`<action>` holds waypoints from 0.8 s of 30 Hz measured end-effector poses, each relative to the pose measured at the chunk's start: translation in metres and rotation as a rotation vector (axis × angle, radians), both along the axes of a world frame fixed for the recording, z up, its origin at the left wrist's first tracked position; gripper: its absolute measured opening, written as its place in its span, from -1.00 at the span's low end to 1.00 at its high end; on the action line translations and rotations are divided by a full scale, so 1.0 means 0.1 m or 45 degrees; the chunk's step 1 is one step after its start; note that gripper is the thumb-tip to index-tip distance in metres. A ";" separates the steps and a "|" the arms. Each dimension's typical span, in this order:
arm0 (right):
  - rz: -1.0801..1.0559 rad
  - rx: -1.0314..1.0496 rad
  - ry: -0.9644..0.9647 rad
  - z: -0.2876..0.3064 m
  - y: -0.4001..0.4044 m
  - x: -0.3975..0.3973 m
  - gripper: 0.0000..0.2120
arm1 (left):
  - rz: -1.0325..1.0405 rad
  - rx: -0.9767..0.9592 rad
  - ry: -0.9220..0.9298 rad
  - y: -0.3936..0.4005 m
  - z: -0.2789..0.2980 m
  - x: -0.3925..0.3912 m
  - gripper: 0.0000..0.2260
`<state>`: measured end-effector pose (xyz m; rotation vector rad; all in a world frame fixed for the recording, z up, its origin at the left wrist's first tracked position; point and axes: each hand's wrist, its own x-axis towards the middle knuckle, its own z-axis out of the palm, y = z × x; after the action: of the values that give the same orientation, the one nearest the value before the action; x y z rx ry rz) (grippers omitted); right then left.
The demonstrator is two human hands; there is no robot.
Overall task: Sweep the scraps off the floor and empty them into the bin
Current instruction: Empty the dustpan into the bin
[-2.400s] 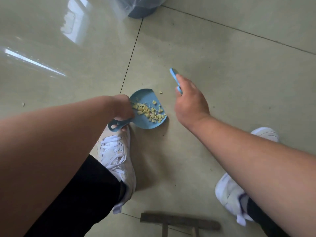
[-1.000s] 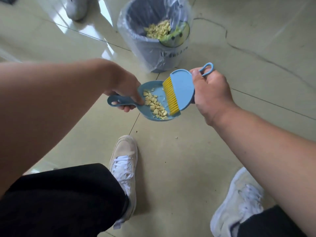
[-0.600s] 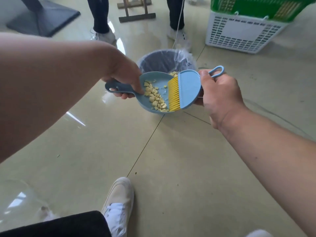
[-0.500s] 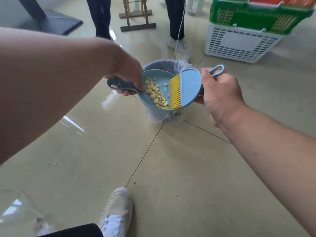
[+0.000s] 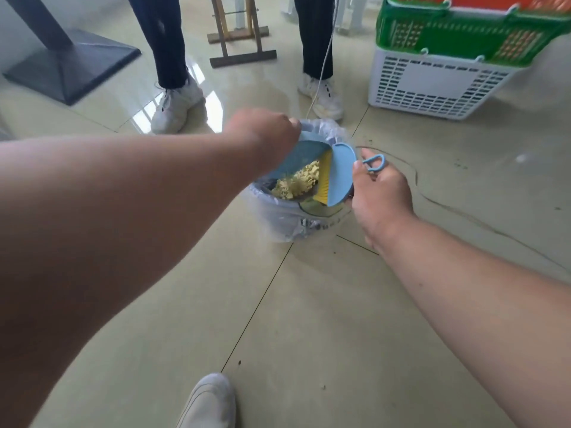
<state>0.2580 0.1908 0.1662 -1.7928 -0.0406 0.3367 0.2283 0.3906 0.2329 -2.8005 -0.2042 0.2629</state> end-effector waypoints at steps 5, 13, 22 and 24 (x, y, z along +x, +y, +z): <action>0.024 0.060 0.000 -0.08 -0.06 0.04 -0.59 | -0.029 -0.010 -0.100 0.01 -0.06 -0.07 -0.70; -0.222 0.438 0.246 0.29 -0.29 -0.15 -0.85 | 0.437 -0.587 -0.249 -0.02 0.12 -0.34 -0.76; -0.230 0.576 0.384 0.65 -1.11 -0.73 -0.88 | 0.486 -1.242 0.099 -0.43 0.23 -1.11 -0.85; -0.217 0.521 0.451 0.57 -1.26 -0.92 -0.89 | 0.483 -1.290 0.191 -0.57 0.13 -1.32 -0.83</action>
<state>0.1662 0.0644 0.2235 -1.3035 0.2741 0.4809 0.0962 0.3338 0.2463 -3.6758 -0.7486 0.8692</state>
